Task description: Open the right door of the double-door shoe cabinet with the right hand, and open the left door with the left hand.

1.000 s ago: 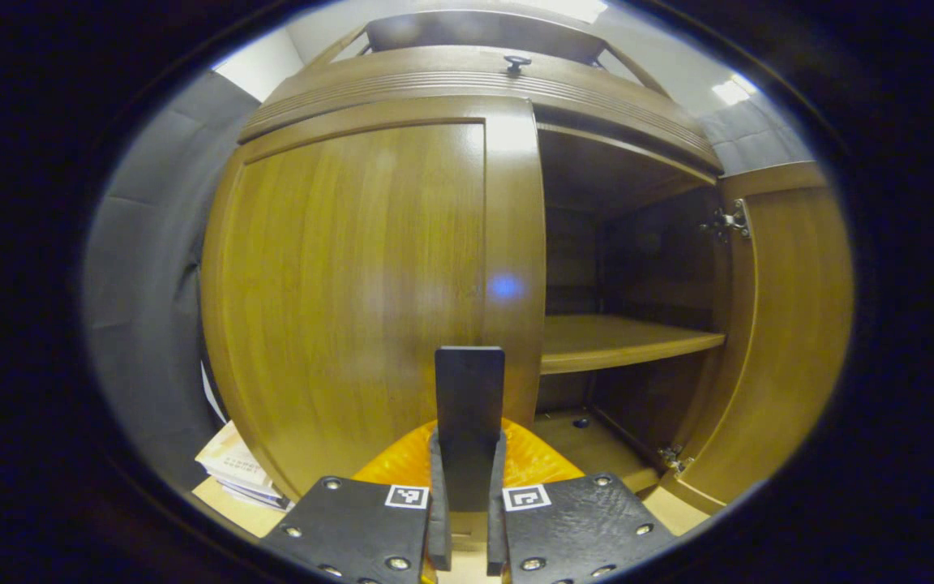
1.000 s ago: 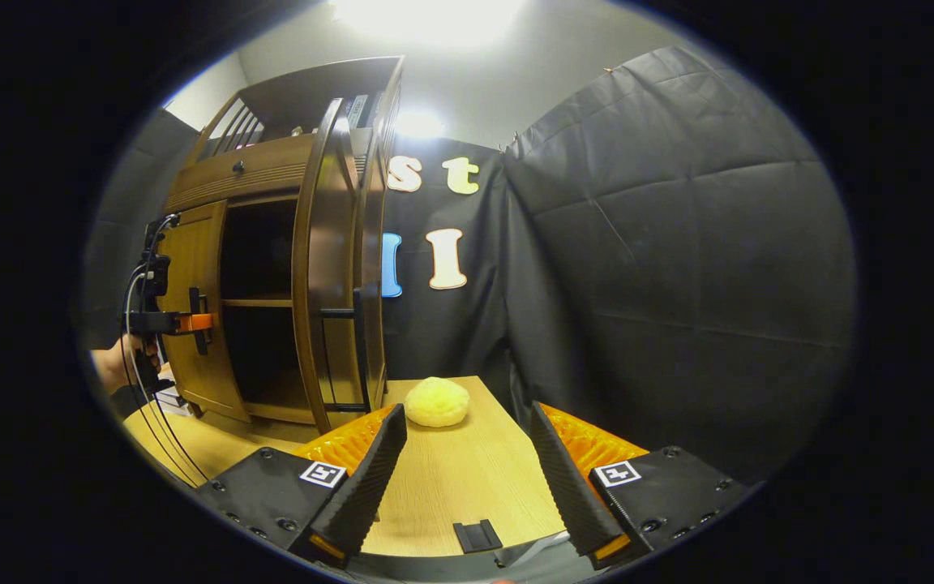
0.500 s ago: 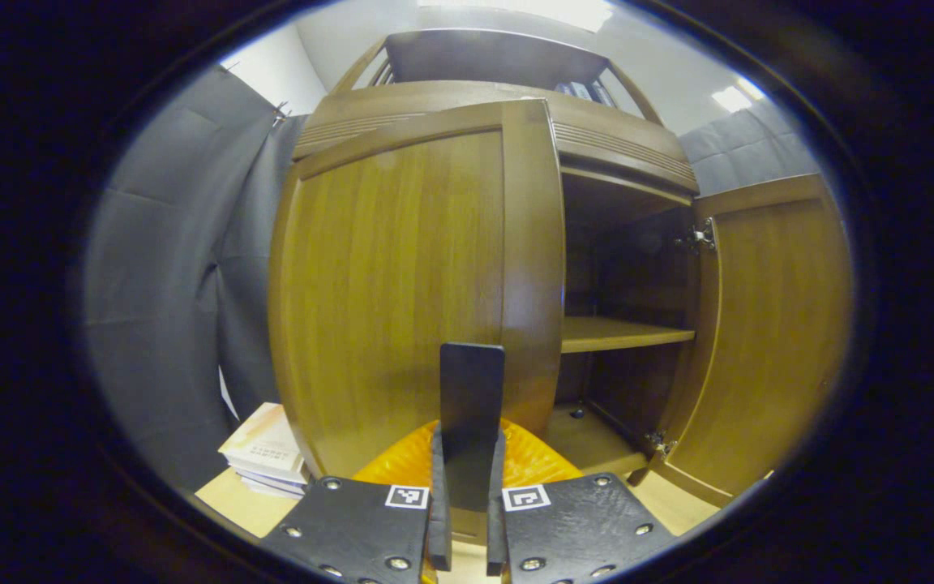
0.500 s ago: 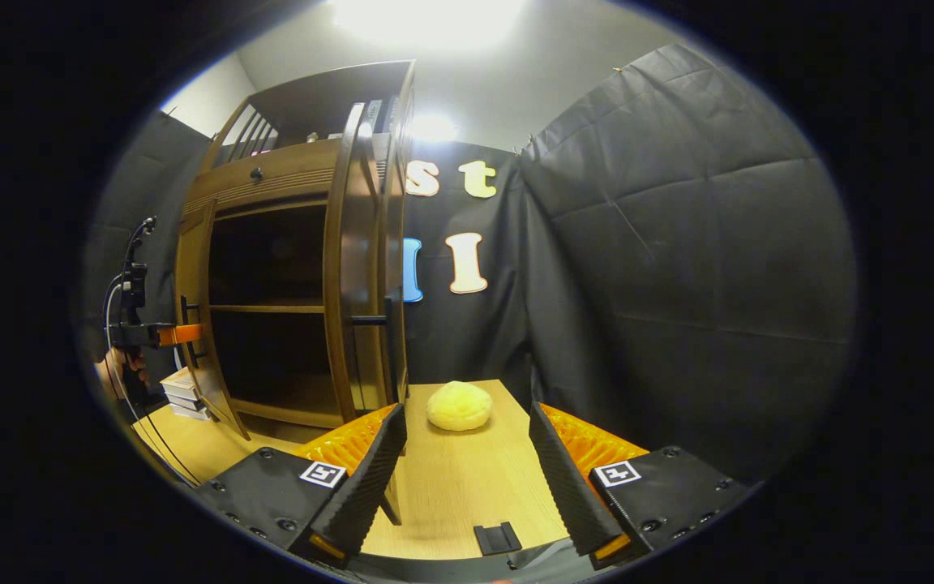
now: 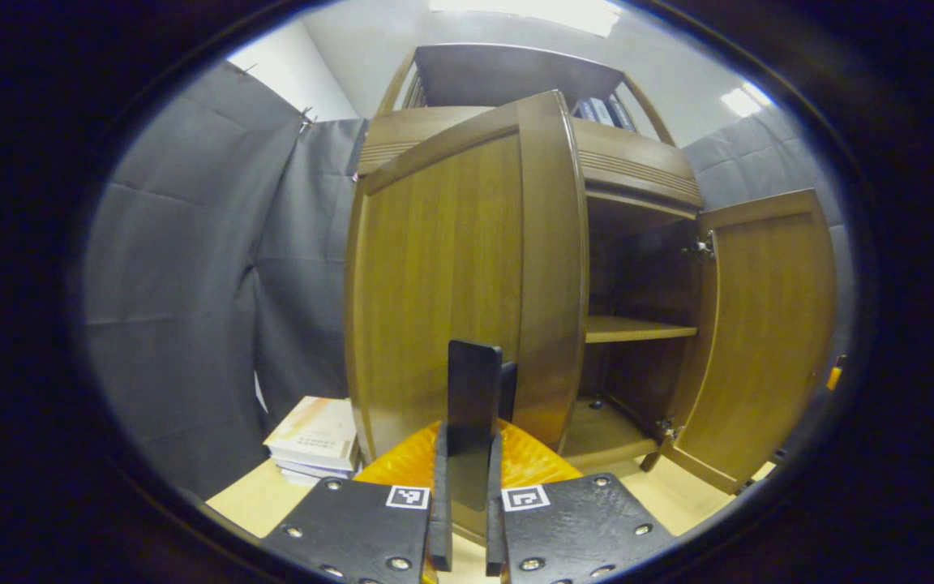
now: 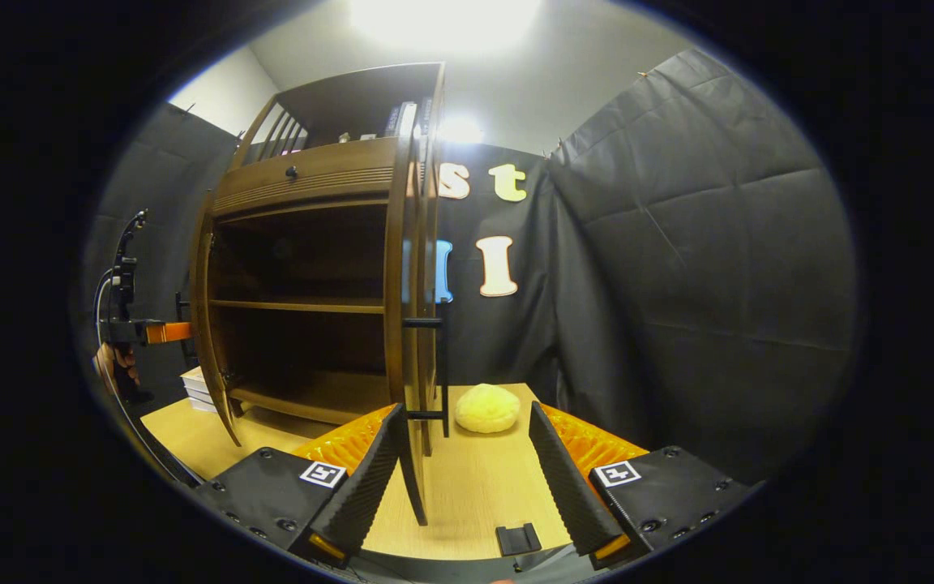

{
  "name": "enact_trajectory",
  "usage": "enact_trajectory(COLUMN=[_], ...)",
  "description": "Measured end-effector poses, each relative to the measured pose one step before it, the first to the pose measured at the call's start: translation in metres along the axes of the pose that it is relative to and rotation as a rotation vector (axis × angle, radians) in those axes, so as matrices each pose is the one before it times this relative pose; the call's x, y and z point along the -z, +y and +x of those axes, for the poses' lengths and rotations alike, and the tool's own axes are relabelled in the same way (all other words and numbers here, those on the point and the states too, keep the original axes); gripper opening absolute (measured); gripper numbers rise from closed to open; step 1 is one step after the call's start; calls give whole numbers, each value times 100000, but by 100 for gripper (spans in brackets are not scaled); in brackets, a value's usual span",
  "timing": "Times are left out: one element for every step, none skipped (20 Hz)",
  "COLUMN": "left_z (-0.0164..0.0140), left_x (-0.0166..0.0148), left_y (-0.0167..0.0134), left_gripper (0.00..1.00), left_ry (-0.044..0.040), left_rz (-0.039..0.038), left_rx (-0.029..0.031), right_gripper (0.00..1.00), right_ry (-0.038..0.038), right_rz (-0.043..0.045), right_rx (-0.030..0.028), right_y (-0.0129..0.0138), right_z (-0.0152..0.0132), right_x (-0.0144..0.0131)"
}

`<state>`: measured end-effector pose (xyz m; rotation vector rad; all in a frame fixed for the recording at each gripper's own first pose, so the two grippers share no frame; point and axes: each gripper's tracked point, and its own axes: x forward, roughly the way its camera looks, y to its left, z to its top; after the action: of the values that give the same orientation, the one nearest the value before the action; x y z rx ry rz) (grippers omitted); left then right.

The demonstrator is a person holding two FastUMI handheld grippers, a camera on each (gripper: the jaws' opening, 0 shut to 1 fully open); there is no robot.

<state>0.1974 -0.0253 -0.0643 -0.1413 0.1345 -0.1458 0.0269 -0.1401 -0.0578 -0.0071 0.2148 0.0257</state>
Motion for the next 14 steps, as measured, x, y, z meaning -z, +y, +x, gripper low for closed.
enact_trajectory(left_z=[-456,-508,-401,-393,-308,-427,-329,-284,-205,-263,-266,-182,-119,-85], left_x=[-73,-106,36,-157,189,42,176,9,-133,-195,-120,-290,-11,-129], left_y=[808,750,839,616,687,737,828,571,577,445,556,412,464,462], left_gripper=[17,17,17,19,18,17,17,16,16,16,16,16,16,16], left_ry=[-106,-126,-193,-233,-18,74,341,196,-262,-425,-234,-426,-146,-262], left_rz=[802,1149,813,484,-195,-631,-657,-385,85,693,705,645,306,94], left_rx=[-1511,-1538,-1270,-1307,-1100,-1257,-860,-798,-611,-368,-432,-277,-258,-314], right_gripper=[95,96,93,93,93,95,93,93,93,95,93,93,94,96], right_ry=[-240,-699,-524,-491,-387,-272,-398,-470,-452,-636,-613,-280,-56,-19], right_rz=[213,27,-555,-828,-843,-735,-555,-306,15,158,-10,-84,-154,-142], right_rx=[-1190,-1517,-1084,-1059,-926,-964,-962,-777,-879,-646,-583,-640,-567,-688], right_y=[441,531,442,321,344,283,304,286,337,339,298,413,352,378], right_z=[-135,-189,-52,-22,-21,-165,-82,-52,13,-45,6,45,75,104], right_x=[-65,-286,-179,-131,-122,66,-177,-199,-291,-185,-194,-138,-3,-32])
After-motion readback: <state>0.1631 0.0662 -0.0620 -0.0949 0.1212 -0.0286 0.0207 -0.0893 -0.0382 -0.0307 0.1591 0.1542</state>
